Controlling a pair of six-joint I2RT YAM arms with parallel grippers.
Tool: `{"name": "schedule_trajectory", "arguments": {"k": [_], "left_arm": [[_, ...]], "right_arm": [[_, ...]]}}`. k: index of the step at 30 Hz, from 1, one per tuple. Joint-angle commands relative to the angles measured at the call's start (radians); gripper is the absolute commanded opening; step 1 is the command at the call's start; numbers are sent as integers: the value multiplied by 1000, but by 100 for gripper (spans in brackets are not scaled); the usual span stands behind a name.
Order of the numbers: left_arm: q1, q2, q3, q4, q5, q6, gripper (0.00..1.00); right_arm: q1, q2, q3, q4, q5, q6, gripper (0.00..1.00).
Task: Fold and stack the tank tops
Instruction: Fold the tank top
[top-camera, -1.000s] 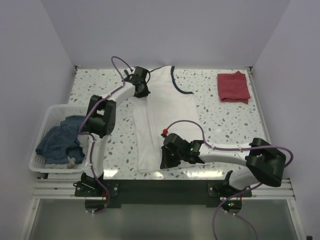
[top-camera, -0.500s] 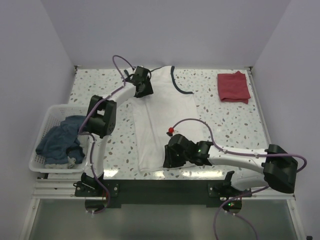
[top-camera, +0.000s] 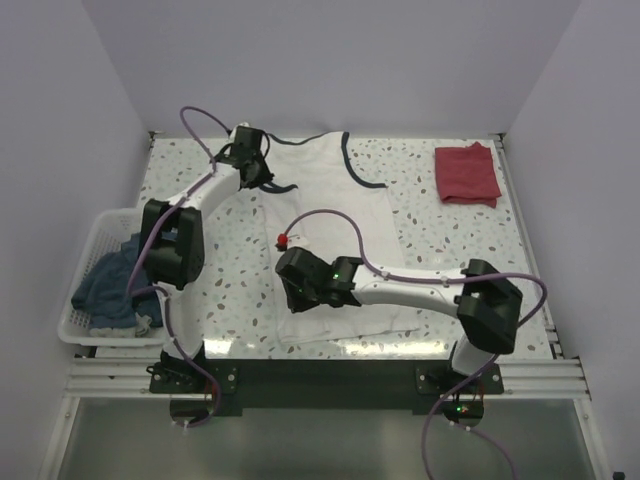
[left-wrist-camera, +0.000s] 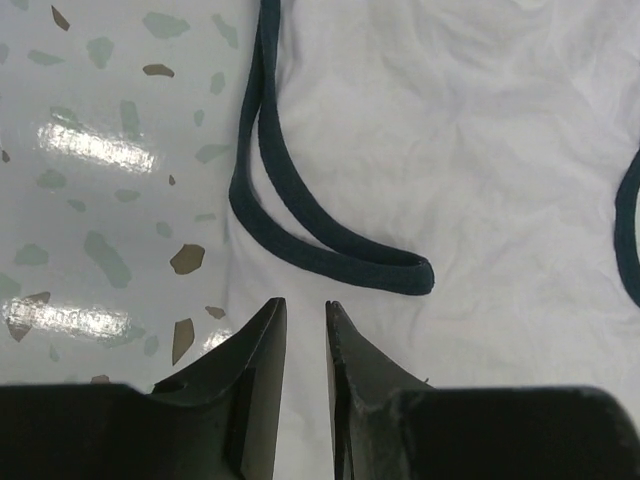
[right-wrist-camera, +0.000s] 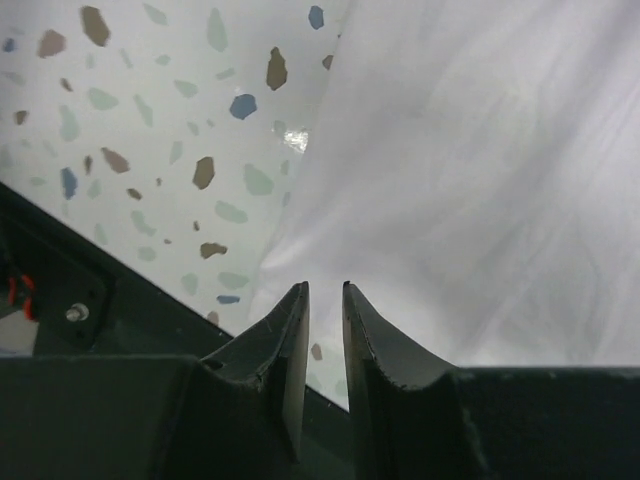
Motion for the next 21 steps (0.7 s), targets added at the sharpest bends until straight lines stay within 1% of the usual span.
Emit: {"name": "schedule_trajectory", "arguments": {"k": [1,3,5,12,14,17,20,21], "left_arm": [[-5,28,-16,9,12,3,27],[0,51,-23,23,7,6,27],[6,94,-16,29,21,13,27],[16,201,35,-8,4,22,26],[26,224,58,-18,-1,24,26],[38,254,99,-29,4,39,26],[43,289,159,-32,21,65,28],[46,301,205,-47,30,82,28]], "right_arm": [[3,104,61,-15,-3,-67,23],[23,137,62,3,-32,-84,23],[45,178,71,-4,-20,-92,23],[132,264,67,-39,-35,-81,24],[154,278,91,-38,-54,-83,24],[163,334,154,-16,-121,-77,24],[163,387,222,16,-179,-58,24],[161,414,240,31,-196,-54,24]]}}
